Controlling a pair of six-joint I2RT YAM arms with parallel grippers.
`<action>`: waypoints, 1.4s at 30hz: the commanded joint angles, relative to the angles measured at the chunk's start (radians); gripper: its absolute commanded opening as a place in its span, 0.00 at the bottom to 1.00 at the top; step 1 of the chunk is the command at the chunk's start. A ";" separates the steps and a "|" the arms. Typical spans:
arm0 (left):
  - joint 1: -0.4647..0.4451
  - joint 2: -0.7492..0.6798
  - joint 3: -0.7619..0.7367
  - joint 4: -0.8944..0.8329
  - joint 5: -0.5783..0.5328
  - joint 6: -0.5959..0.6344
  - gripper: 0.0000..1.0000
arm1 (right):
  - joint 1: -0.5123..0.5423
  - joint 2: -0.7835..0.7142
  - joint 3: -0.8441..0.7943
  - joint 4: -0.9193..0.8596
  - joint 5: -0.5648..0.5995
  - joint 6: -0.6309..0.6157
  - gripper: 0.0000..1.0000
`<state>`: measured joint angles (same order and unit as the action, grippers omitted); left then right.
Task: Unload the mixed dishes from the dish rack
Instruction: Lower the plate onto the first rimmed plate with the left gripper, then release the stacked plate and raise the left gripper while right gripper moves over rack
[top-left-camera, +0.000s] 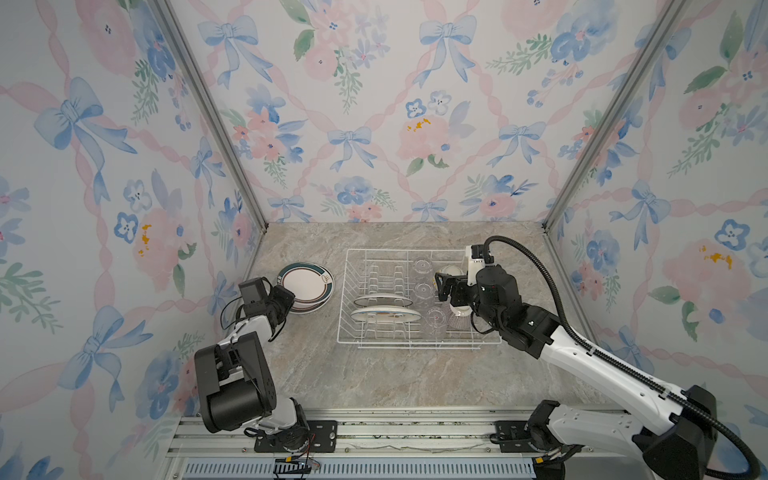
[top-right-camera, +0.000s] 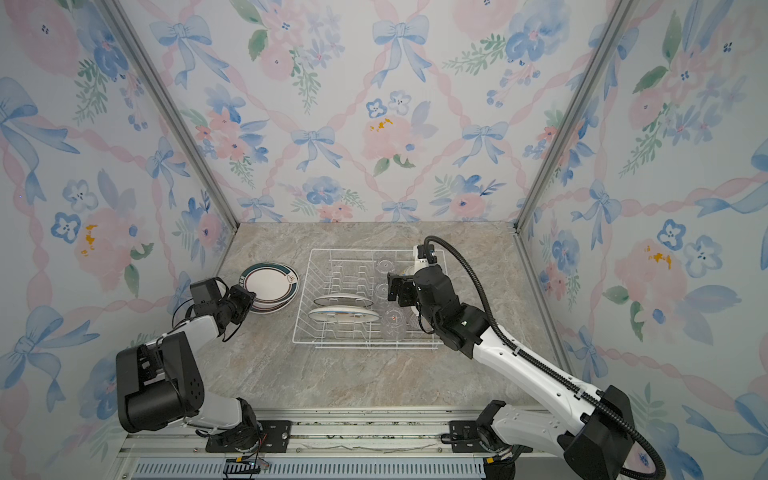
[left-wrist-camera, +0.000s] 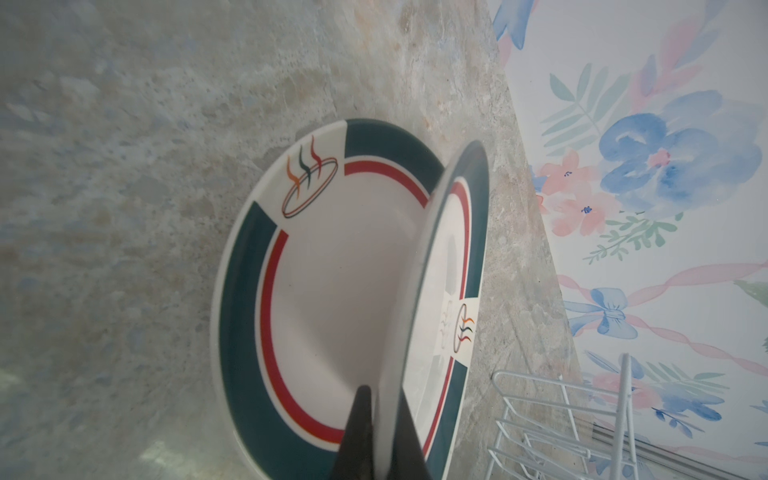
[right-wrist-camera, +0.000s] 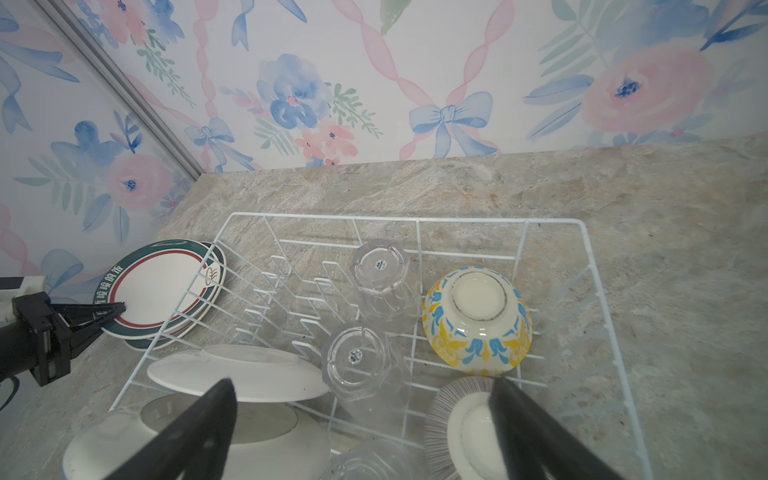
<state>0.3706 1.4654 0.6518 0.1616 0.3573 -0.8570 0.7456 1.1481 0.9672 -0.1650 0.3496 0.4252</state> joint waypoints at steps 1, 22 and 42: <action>0.012 0.012 0.018 0.039 0.019 0.006 0.00 | -0.008 -0.017 0.006 -0.021 0.020 -0.016 0.97; -0.005 0.041 0.077 -0.166 -0.068 0.123 0.98 | -0.039 -0.043 0.005 -0.067 0.035 -0.039 0.97; -0.130 -0.220 0.096 -0.314 -0.300 0.174 0.98 | -0.062 -0.089 -0.006 -0.158 -0.121 -0.150 0.97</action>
<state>0.2638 1.3518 0.7773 -0.1326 0.1043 -0.7063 0.6926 1.0668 0.9665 -0.2832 0.2832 0.3477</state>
